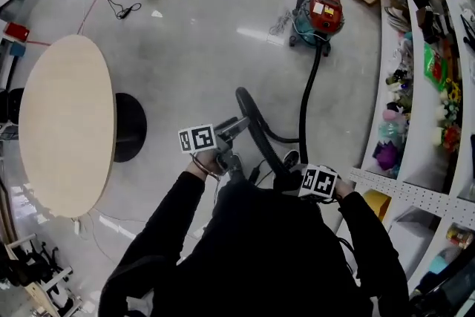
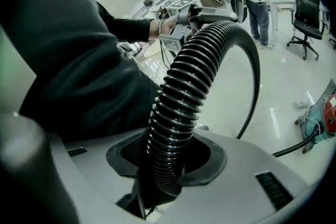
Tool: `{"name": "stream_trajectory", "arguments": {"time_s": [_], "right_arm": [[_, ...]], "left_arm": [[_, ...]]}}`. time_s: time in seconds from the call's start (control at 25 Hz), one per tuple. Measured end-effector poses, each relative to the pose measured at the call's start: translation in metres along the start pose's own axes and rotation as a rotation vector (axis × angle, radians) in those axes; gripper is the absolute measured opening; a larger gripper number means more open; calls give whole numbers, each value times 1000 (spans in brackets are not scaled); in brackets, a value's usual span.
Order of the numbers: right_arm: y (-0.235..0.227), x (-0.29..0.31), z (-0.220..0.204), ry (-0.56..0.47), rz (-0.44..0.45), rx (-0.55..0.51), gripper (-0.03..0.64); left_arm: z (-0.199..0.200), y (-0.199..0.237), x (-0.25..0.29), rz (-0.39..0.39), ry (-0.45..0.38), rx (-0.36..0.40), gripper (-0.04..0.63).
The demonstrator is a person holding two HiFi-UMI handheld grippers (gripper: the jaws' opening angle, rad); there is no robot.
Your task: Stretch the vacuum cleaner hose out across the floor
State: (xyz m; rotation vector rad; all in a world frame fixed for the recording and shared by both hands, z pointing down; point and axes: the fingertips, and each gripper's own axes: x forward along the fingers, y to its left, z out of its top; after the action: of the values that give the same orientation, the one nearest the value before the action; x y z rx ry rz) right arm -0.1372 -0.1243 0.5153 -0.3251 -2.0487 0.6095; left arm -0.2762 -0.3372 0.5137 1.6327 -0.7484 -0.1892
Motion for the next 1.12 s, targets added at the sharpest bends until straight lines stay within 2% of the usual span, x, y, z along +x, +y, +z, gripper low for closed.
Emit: {"name": "stream_trajectory", "arguments": {"time_s": [0.08,0.12,0.2,0.28,0.48,0.56,0.6,0.64,0.72,0.76,0.8,0.84,0.92,0.96,1.04,1.08,1.12], "right_arm": [[11,7,-6,38,-12,-10,164],[16,9,-10,48,-17,-12,164],[25,12,-22,66,-28,-18,164],[36,12,-34,91,-37,-36,164],[73,-2,-78,154,-26,-160,164],[91,-11,-99,168,-25,-228,164],[99,-17,-111,170,-29,-260,164],[105,-22,-125,171,-37,-287,164],[113,-31,-153,161,-52,-319,164],[118,-32,-167,149,-52,-323,164],[122,-32,-182,137,-46,-320,164],[126,-31,-197,130,-40,-311,164],[133,-29,-221,127,-42,-297,163],[136,-29,-229,130,-45,-298,163],[143,-33,-237,155,-48,-313,163],[146,-36,-239,175,-46,-324,163],[150,-38,-241,196,-43,-336,163]], "left_arm": [[-13,14,0,-22,-28,-130,363],[-23,21,2,-12,-27,-167,368],[-44,30,6,21,-4,-187,370],[-63,28,4,50,42,-134,370],[-113,-20,-24,64,197,144,370],[-138,-48,-38,67,217,209,370],[-148,-61,-44,65,196,201,370],[-156,-73,-49,59,151,158,367],[-163,-88,-63,59,8,47,367],[-169,-92,-71,89,-47,65,367],[-180,-94,-79,154,-52,179,367],[-198,-95,-83,241,4,377,367],[-248,-99,-75,391,237,867,367],[-273,-101,-64,434,366,1100,368],[-314,-107,-35,460,558,1492,367],[-331,-110,-21,452,617,1644,367],[-346,-112,-9,435,664,1765,367]]}}
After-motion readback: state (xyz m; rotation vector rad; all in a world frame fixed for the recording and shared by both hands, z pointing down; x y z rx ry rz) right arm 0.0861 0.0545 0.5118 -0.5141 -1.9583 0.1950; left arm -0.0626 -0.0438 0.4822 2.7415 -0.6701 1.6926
